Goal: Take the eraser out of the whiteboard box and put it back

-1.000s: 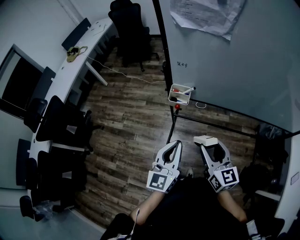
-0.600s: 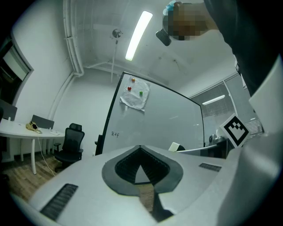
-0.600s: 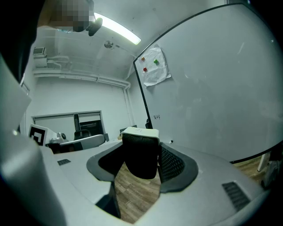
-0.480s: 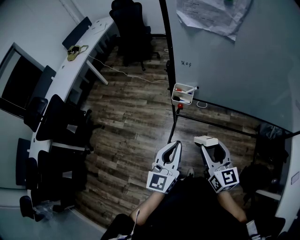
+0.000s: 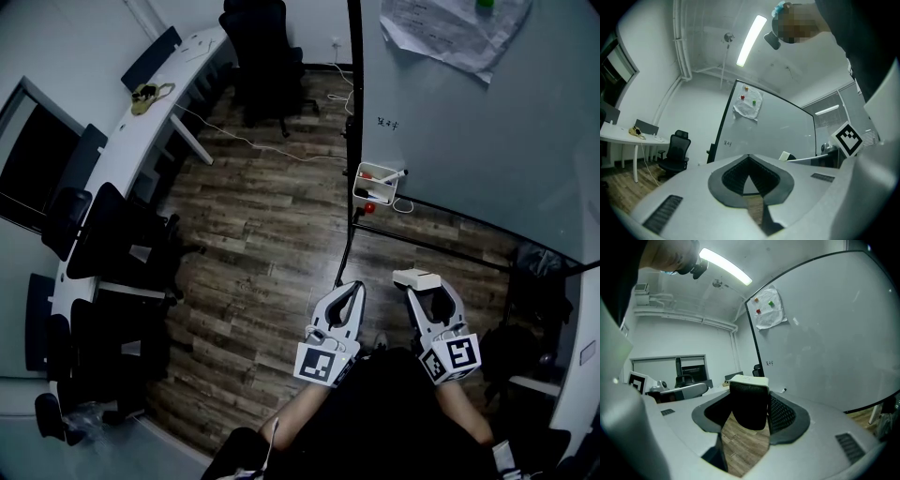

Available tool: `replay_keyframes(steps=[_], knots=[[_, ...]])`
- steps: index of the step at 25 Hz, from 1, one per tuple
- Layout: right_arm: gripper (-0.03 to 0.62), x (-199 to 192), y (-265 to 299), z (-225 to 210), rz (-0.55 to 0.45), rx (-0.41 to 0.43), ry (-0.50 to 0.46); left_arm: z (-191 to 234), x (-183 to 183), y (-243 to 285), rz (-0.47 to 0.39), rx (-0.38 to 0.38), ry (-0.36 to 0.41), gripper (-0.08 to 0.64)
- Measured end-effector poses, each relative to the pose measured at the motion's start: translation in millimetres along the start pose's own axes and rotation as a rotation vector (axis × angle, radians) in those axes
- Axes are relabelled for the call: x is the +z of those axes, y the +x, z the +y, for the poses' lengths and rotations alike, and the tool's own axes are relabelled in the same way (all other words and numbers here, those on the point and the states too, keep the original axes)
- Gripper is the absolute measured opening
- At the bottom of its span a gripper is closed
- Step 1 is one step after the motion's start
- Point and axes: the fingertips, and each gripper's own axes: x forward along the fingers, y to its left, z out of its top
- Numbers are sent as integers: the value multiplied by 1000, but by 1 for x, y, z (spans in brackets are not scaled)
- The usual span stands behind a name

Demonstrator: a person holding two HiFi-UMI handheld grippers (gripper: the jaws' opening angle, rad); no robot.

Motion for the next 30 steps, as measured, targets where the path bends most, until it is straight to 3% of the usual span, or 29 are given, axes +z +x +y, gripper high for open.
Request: replay_keyframes(steps=[5, 13, 30], knots=[[249, 0, 6, 12, 3, -13, -20, 12, 6, -8, -37, -12, -4, 6], [249, 1, 25, 15, 4, -10, -26, 27, 0, -11, -14, 5, -16, 6], [249, 5, 158, -43, 38, 38, -36, 84, -19, 83, 27, 62, -59, 6]])
